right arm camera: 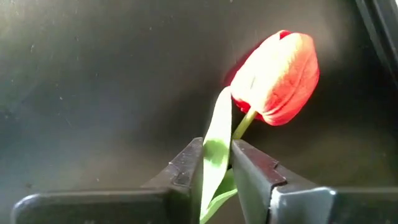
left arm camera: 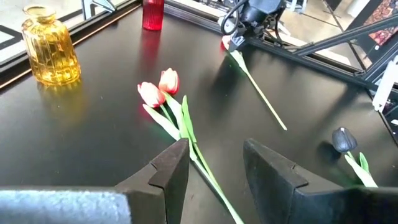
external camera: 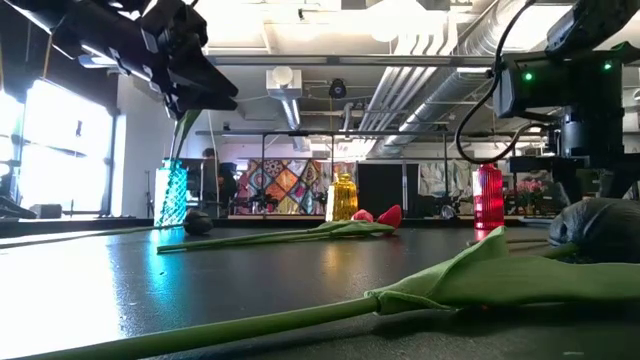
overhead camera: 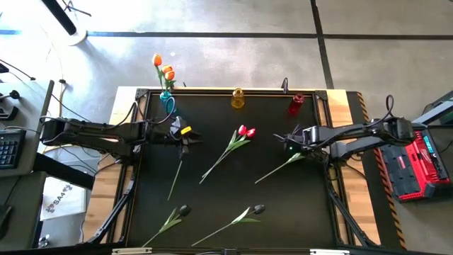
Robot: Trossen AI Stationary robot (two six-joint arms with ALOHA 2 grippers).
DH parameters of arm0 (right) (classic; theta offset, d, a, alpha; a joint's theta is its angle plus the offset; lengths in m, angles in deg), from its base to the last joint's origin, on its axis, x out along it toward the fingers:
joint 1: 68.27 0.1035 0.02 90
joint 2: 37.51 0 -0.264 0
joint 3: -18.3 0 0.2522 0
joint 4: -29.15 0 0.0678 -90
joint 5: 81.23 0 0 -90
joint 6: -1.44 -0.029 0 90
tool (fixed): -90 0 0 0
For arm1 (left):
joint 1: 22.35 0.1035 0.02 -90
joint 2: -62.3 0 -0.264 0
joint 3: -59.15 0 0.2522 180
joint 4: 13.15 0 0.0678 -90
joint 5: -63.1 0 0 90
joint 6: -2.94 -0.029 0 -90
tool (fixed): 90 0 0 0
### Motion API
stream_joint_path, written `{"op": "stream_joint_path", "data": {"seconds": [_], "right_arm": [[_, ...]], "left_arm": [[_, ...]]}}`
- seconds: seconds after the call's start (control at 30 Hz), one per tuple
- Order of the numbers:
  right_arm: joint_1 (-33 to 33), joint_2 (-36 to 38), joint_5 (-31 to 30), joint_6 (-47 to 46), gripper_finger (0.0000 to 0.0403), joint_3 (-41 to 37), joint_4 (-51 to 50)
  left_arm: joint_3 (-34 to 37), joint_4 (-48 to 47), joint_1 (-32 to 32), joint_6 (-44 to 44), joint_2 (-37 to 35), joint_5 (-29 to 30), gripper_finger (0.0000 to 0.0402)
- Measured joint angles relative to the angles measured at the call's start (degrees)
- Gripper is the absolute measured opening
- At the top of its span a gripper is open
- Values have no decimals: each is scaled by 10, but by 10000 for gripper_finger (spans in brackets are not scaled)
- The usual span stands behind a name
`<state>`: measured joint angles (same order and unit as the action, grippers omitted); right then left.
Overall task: Sort flowers into vase by color
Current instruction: Put the right red flower into the red vase
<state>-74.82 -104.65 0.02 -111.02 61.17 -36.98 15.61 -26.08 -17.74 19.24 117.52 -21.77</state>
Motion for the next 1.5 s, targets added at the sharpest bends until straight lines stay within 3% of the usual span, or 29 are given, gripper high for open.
{"op": "stream_joint_path", "data": {"seconds": [0.3,0.57,0.7,0.9,1.27,1.5], "right_arm": [[14,0,15,20,22,-1,30],[1,0,-18,162,2,20,133],[7,0,-20,184,13,53,125],[17,0,-20,123,49,66,34],[-22,-5,-48,119,159,44,93],[-31,-66,-8,118,159,43,102]], "left_arm": [[0,0,0,0,0,6,138],[0,11,8,-3,0,19,138],[0,26,11,1,0,14,138],[0,24,11,15,0,14,138],[0,25,14,5,0,31,138],[0,25,18,16,0,31,138]]}}
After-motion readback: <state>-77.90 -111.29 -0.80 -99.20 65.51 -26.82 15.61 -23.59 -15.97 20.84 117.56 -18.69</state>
